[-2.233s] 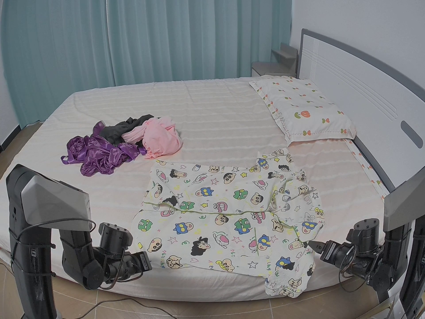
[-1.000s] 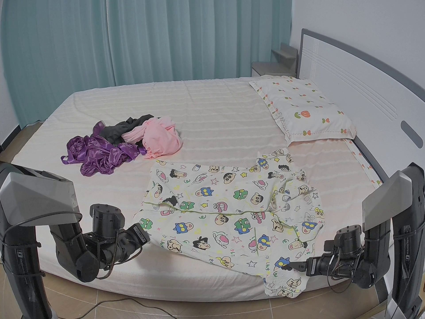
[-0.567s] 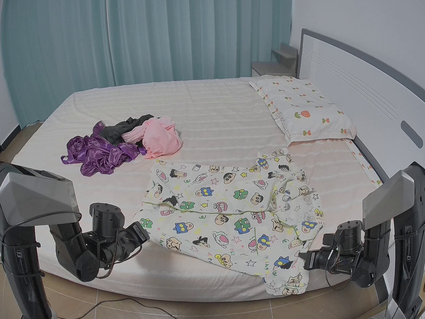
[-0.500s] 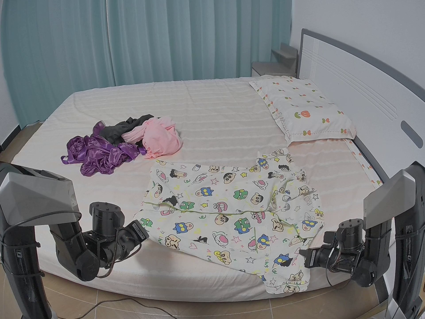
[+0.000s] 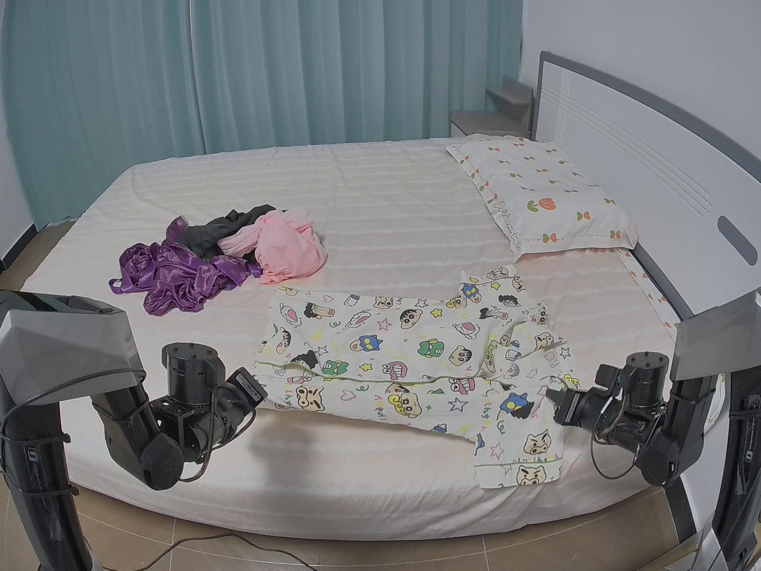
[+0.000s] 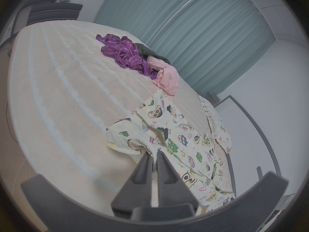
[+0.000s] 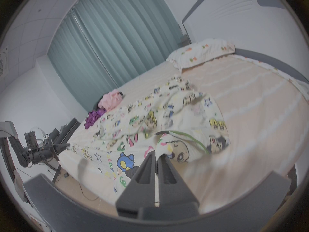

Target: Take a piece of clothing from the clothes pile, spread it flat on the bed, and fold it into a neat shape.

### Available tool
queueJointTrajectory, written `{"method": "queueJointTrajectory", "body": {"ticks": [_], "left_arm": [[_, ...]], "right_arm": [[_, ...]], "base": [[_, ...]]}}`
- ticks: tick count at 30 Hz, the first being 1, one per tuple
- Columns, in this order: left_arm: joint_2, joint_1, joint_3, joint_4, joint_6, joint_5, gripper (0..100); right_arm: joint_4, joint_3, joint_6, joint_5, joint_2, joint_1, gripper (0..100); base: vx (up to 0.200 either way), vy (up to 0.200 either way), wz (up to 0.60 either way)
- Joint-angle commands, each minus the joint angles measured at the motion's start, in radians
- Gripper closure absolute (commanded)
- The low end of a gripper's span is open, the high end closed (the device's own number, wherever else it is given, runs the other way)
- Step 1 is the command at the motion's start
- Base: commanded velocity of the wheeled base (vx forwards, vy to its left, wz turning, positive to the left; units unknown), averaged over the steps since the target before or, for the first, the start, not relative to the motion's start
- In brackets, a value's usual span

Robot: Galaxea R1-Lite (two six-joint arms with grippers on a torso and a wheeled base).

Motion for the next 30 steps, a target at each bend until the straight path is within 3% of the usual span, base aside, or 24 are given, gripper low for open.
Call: {"method": "queueJointTrajectory", "body": {"ticks": [1, 10, 11, 18, 25, 30], "left_arm": [[0.034, 0.004, -0.063, 0.001, 0.0, 0.008, 100], [0.122, 0.018, -0.124, 0.002, 0.003, 0.029, 100], [0.125, 0.018, -0.127, 0.002, 0.003, 0.029, 100], [0.139, 0.017, -0.127, 0.002, 0.003, 0.027, 100], [0.14, 0.017, -0.127, 0.002, 0.002, 0.027, 100], [0.139, 0.013, -0.127, 0.002, 0.002, 0.027, 100]], "right_arm": [[0.022, -0.119, 0.001, 0.012, 0.001, -0.038, 100], [0.177, -0.227, 0.001, 0.055, 0.024, -0.05, 100], [0.177, -0.233, 0.001, 0.057, 0.036, -0.053, 0], [0.164, -0.224, 0.004, 0.086, 0.067, -0.096, 0], [0.141, -0.061, -0.001, 0.232, 0.034, -0.185, 0], [0.091, 0.025, -0.009, 0.302, 0.053, -0.196, 0]], "base": [[0.0, 0.0, 0.0], [0.0, 0.0, 0.0], [0.0, 0.0, 0.0], [0.0, 0.0, 0.0], [0.0, 0.0, 0.0], [0.0, 0.0, 0.0]]}}
